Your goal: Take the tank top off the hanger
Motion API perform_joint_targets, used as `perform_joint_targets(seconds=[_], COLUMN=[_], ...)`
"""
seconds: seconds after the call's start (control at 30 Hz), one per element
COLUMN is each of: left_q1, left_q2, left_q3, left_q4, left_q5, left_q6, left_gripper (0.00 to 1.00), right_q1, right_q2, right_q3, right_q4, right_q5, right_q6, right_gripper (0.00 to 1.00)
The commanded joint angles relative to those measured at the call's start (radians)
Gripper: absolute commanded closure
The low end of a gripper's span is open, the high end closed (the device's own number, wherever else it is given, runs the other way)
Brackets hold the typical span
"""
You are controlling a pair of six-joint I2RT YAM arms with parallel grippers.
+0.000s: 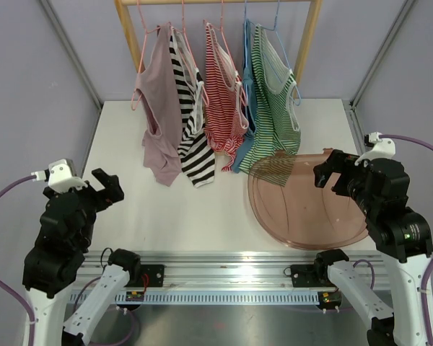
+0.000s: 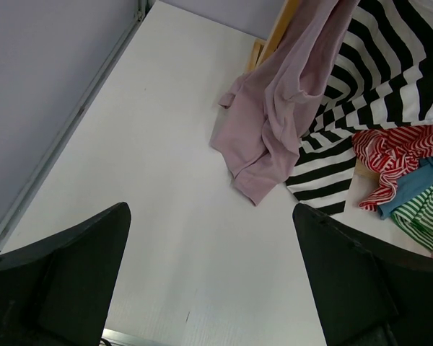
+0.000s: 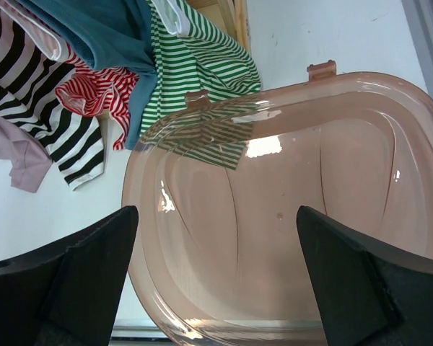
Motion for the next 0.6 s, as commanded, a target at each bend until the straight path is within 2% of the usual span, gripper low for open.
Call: perform_joint_targets(seconds=[0.0, 0.27, 0.4, 0.57], left_q1=[-0.004, -0.004, -0.004, -0.004], left_q2=[0.044, 0.292, 0.485, 0.685], left_q3=[0.078, 0.361, 0.562, 0.722], left_q4=[0.056, 0.078, 0.119, 0.217], left_q5=[0.041, 0.148, 0.22, 0.243], left_q6=[0.02, 0.068, 0.089, 0.169], left_gripper=[0.01, 0.01, 0.01, 0.01], right_q1=[0.009, 0.01, 0.01, 0.009], right_q2=[0.007, 0.002, 0.002, 0.002], right_q3=[0.021, -0.017, -0.005, 0.012], right_q4=[0.019, 0.106, 0.113, 0.096], right_q5=[-0.067, -0.291, -0.325, -0.381], right_q6=[-0.008, 0.05, 0.062, 0.055], right_gripper=[0.0, 0.0, 0.0, 0.01])
